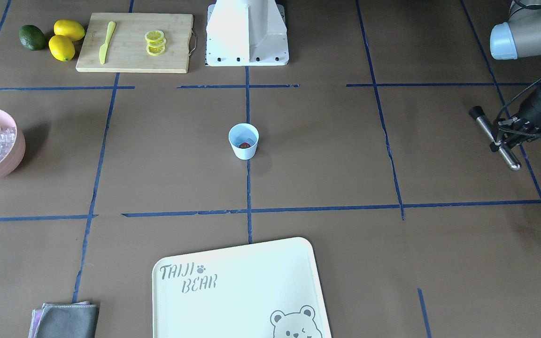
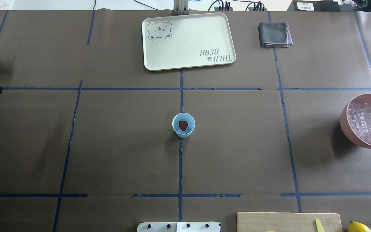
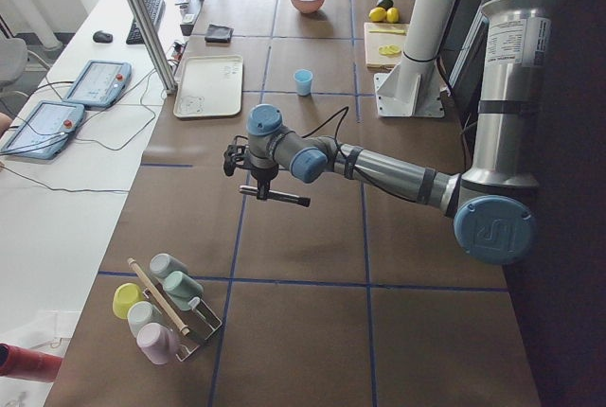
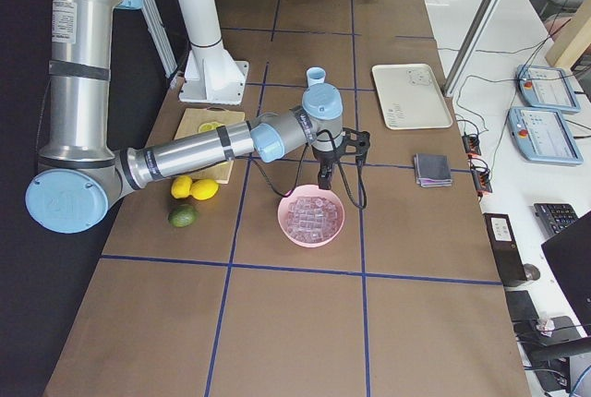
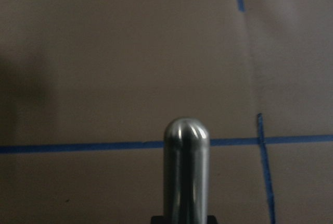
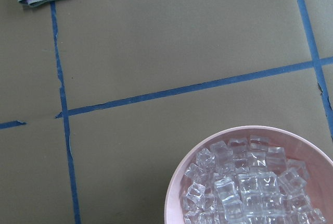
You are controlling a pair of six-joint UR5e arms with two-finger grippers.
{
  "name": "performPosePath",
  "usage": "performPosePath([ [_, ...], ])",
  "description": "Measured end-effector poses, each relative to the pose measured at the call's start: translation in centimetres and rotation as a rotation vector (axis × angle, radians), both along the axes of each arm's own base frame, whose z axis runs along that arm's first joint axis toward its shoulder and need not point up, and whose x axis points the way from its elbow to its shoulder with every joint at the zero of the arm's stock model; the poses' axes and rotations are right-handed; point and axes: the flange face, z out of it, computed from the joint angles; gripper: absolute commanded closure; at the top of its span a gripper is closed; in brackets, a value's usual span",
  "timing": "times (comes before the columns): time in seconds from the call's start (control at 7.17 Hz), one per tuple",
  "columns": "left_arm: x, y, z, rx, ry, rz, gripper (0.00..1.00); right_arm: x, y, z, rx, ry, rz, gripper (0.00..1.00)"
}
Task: Mash ice and strawberries in cup
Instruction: 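Lay the muddler down beside the white rack and release it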
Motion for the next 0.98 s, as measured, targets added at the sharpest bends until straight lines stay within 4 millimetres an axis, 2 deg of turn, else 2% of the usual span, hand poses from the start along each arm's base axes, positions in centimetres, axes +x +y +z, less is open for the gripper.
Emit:
performPosePath([
  [0.28,-1.2,1.0,4.6,-0.125,-0.099,0.122,0.99,0.0,0.0,0.3,-0.006,0.000,-0.001,0.00],
  [0.42,-1.2,0.7,6.6,-0.169,-0.119,0.150,0.99,0.0,0.0,0.3,-0.006,0.000,-0.001,0.00],
  [0.7,-0.4,-1.1,9.5,-0.222,-0.136,0.166,0.99,0.0,0.0,0.3,-0.006,0.001,0.000,0.00],
  [0.98,0.0,-1.9,10.9,-0.243,-0.143,0.170,0.99,0.0,-0.1,0.2,-0.004,0.001,0.000,0.00],
])
